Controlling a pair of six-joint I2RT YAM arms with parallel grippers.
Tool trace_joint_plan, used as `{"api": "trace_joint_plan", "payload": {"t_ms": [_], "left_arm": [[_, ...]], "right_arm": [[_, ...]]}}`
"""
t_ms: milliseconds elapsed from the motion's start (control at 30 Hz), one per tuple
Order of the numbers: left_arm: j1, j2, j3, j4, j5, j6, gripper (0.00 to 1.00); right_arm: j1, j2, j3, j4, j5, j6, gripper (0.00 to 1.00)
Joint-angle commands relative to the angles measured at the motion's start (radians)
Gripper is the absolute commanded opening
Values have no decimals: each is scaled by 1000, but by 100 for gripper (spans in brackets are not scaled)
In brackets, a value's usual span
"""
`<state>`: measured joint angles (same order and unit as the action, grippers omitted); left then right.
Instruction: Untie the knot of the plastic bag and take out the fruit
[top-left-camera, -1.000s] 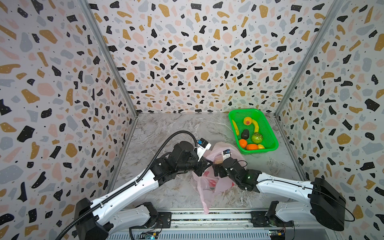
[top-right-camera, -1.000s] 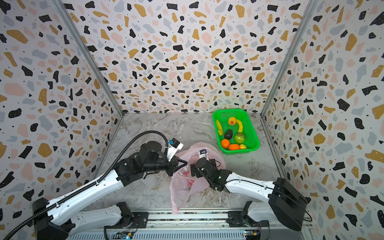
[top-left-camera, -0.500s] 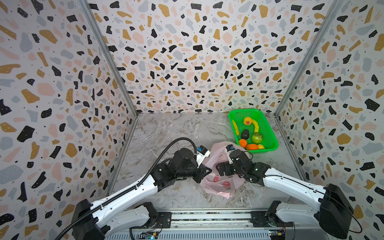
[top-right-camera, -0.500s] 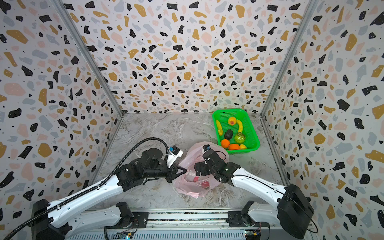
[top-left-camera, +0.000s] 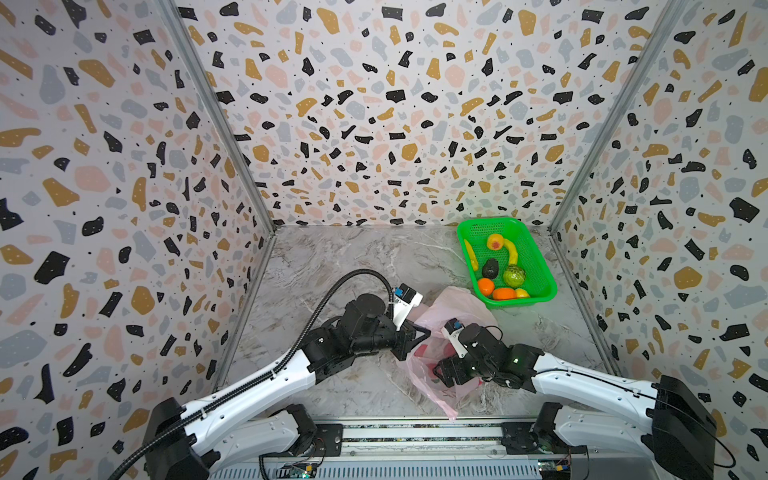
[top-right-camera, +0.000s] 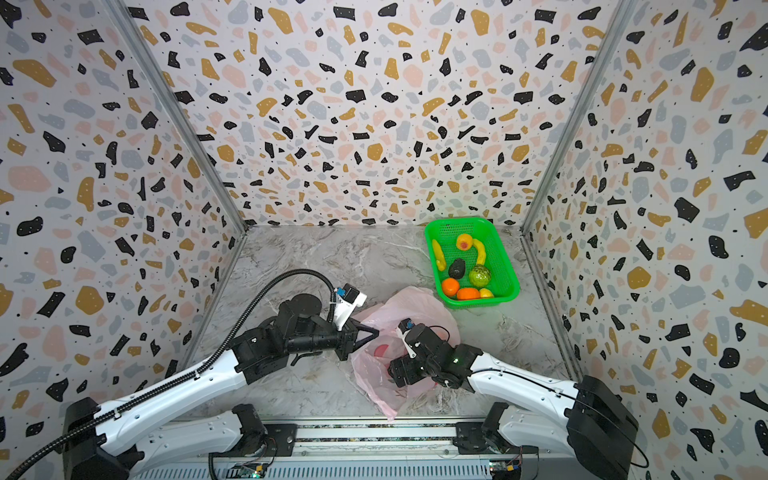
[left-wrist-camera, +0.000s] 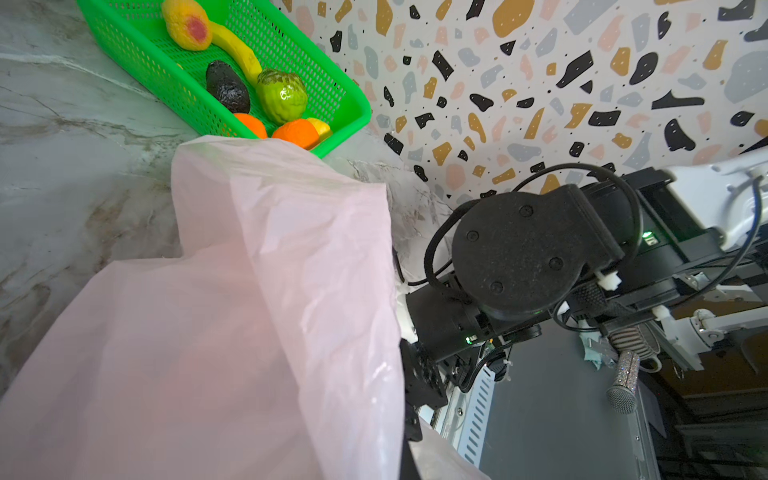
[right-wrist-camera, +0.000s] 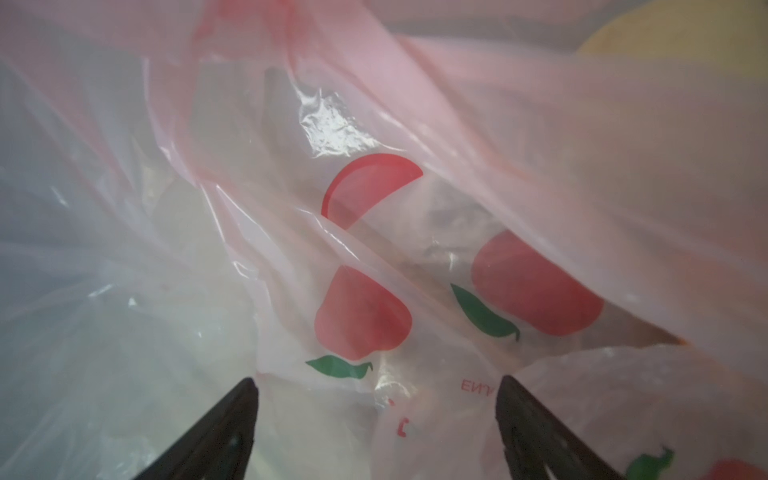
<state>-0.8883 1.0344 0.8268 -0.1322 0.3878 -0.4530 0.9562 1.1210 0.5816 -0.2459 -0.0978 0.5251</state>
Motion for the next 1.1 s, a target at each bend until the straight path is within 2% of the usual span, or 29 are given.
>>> {"api": "trace_joint_plan", "payload": {"t_ms": [0, 100, 200, 267, 333, 433, 533, 667, 800, 933, 1067], "left_arm": [[-9, 6, 15, 80, 48, -18, 0], [-20, 5, 13, 93, 78, -19, 0], [-21, -9, 9, 93, 71, -14, 0], [-21, -11, 9, 91, 71, -7, 0], [-23, -3, 7, 102, 91, -10, 0], [-25, 3, -14, 113, 127, -18, 0], [-27, -6, -39, 81, 151, -8, 0], [-32, -32, -88, -11, 172, 28, 0], [-32, -99, -137, -73, 105, 45, 0], [-32, -138, -137, -94, 22, 46, 0], [-32, -116, -133, -89, -4, 63, 0]], "right_arm": [[25, 9, 46, 110, 12, -25, 94], [23, 44, 46, 213, 6, -13, 100], [17, 116, 64, 291, -87, -19, 100], [37, 148, 68, 323, -80, -2, 100], [51, 169, 56, 367, -17, 30, 99], [49, 168, 7, 485, 138, 94, 100], [32, 165, -9, 553, 306, 107, 99], [-60, 235, 33, 496, 379, 155, 99], [-122, 318, 105, 391, 388, 160, 99], [-146, 364, 141, 371, 356, 132, 100], [-146, 412, 173, 370, 299, 83, 99]]}}
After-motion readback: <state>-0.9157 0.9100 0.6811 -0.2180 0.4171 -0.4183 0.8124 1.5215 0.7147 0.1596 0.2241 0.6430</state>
